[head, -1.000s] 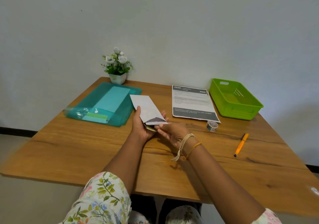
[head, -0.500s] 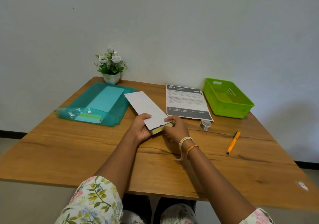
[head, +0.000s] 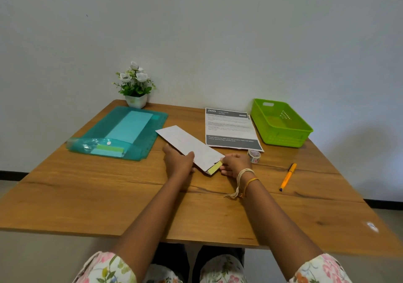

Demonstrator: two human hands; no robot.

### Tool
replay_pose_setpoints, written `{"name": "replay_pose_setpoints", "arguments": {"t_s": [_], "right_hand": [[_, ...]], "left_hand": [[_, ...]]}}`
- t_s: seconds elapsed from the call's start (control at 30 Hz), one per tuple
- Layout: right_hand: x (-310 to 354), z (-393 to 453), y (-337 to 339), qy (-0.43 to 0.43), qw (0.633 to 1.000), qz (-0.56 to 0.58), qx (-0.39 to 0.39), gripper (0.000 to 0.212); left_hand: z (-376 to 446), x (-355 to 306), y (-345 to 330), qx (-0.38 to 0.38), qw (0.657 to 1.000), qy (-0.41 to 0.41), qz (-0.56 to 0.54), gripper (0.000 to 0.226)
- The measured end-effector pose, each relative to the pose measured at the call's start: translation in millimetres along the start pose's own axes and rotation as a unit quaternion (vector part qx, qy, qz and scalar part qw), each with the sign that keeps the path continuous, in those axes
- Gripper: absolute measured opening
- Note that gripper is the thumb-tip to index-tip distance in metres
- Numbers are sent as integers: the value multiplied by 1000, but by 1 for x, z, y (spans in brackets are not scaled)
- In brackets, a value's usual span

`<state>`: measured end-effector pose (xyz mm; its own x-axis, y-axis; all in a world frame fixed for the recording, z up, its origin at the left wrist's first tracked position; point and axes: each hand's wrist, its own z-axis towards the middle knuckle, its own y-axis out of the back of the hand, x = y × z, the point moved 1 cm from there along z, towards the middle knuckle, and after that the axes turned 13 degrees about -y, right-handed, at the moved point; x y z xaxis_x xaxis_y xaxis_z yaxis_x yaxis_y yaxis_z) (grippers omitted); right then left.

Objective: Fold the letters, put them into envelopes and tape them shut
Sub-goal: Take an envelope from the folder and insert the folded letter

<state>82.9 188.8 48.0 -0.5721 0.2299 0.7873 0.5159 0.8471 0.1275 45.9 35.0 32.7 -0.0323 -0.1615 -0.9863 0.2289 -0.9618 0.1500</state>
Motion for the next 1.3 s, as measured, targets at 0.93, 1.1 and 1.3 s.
{"name": "replay_pose_setpoints", "arguments": {"t_s": [0.93,1.1,1.3], "right_hand": [[-26,8,1,368,845,-372,-109,14],[-43,1,13,434,788,-431,-72,30],[-40,10,25,435,770,-459,-83,35]], "left_hand": [[-24,26,-4,242,806,-421,338,30],[-25,28,-4,239,803,-422,345,34],[-24,32,-4,242,812,-402,347,34]]}}
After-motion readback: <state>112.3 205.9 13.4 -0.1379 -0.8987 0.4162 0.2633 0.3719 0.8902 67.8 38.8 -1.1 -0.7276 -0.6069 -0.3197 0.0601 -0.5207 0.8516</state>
